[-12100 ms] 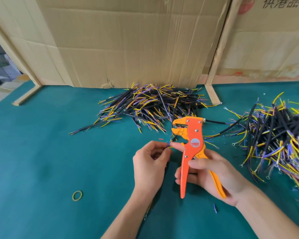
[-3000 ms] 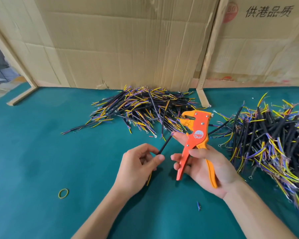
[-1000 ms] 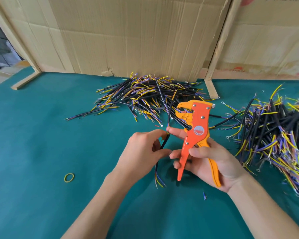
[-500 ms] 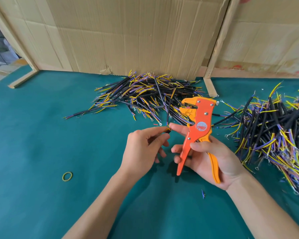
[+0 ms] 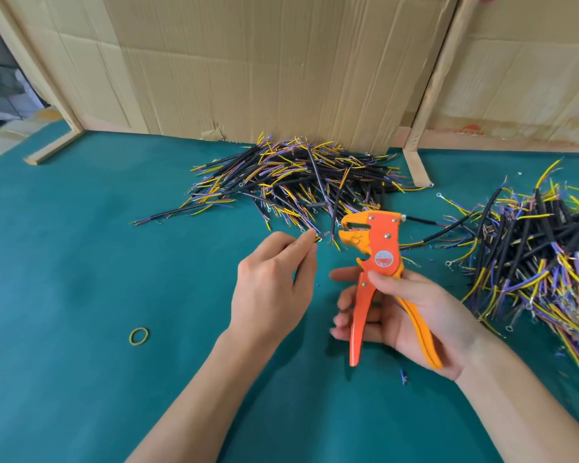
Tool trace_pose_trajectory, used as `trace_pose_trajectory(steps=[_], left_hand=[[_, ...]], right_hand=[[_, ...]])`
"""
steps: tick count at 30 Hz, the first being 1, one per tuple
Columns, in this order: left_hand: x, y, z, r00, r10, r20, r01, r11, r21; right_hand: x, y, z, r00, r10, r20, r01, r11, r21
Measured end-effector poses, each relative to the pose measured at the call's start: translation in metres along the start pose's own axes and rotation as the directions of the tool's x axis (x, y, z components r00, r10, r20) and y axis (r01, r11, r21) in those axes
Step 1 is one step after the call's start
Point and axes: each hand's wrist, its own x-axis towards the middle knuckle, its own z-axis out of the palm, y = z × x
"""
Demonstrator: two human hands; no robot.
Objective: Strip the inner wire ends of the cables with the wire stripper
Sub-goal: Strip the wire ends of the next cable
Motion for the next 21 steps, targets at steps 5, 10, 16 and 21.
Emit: trace_pose_trajectory(steps=[5, 10, 16, 21], left_hand=[[-0.0017, -0.0007, 0.0008, 0.999, 0.030, -0.040, -0.031, 0.999, -0.020], [-0.0010, 0.0010, -0.0003, 1.000, -0.015, -0.010, 0.014, 0.996, -0.088], [0.0043, 0.0051, -0.0045, 0.991, -0.126, 0.054, 0.135, 0.966, -0.220], [0.0066, 0.0062, -0.0075, 0.982, -0.166, 0.092, 0.184, 0.950, -0.251]], right_hand=[[-0.0033, -0.0015, 0.0038, 0.998, 0.043, 0.037, -0.038, 0.993, -0.113], [-0.0060, -0.0025, 0.0052, 0.996, 0.051, 0.071, -0.038, 0.984, -0.175], [-0.0053, -0.0024, 0.0056, 0.996, 0.043, 0.077, -0.026, 0.978, -0.207], [-0.0045, -0.0021, 0.0074, 0.997, 0.037, 0.064, -0.024, 0.980, -0.195]])
